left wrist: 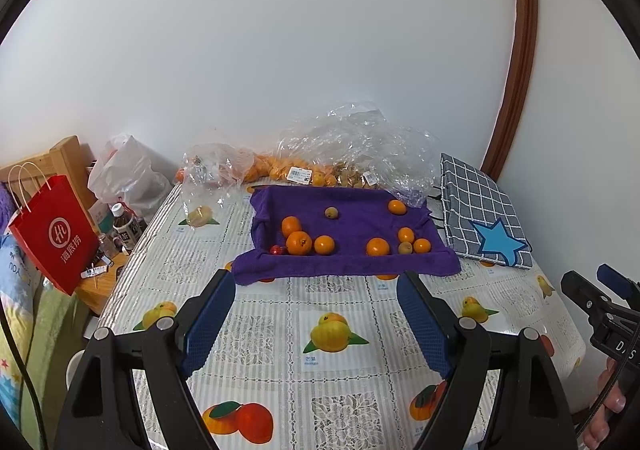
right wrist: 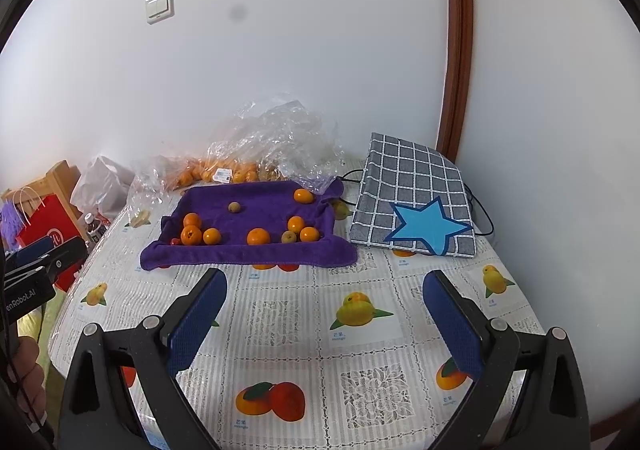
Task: Organize fruits
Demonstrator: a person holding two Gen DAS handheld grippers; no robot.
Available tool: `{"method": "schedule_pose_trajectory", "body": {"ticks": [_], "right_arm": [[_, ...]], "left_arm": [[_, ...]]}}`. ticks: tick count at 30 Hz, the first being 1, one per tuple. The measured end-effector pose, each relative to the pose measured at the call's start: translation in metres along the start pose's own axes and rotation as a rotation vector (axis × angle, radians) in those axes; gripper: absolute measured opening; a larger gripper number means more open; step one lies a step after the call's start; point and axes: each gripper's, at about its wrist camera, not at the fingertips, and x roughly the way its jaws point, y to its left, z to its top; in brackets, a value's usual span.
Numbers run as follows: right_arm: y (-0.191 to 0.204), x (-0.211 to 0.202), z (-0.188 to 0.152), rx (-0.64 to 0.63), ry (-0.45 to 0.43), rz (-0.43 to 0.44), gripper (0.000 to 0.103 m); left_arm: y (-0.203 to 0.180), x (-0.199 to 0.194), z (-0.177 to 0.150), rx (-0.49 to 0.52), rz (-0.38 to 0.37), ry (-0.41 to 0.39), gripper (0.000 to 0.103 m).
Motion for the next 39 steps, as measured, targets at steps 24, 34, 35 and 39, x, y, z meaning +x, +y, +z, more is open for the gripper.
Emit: {"method": "schedule_pose_trajectory", "body": {"ticks": [24, 34, 35, 39], "right_arm": [[-0.0009, -0.0033, -0.0001, 0.002, -0.007, 0.006, 0.097], [-0.0015, -0.0028, -0.0007, 0.005, -0.005, 0.009, 0.098], [-0.0014, -0.0027, -0.0007, 0.005, -0.005, 0.01, 0.098], [-0.0007, -0.0033, -0.0009, 0.0, -0.004, 0.012, 0.097]], "left_arm": [[-0.0022, -0.0029, -0.0002, -0.01, -0.003, -0.004, 0.082], [-0.003, -0.003, -0.0009, -0.01, -0.001, -0.002, 0.082], [-0.0032, -0.0032, -0.0007, -0.009, -0.001, -0.002, 0.082], [-0.0045, -0.0036, -0.0012, -0.006, -0.002, -0.005, 0.082]]}}
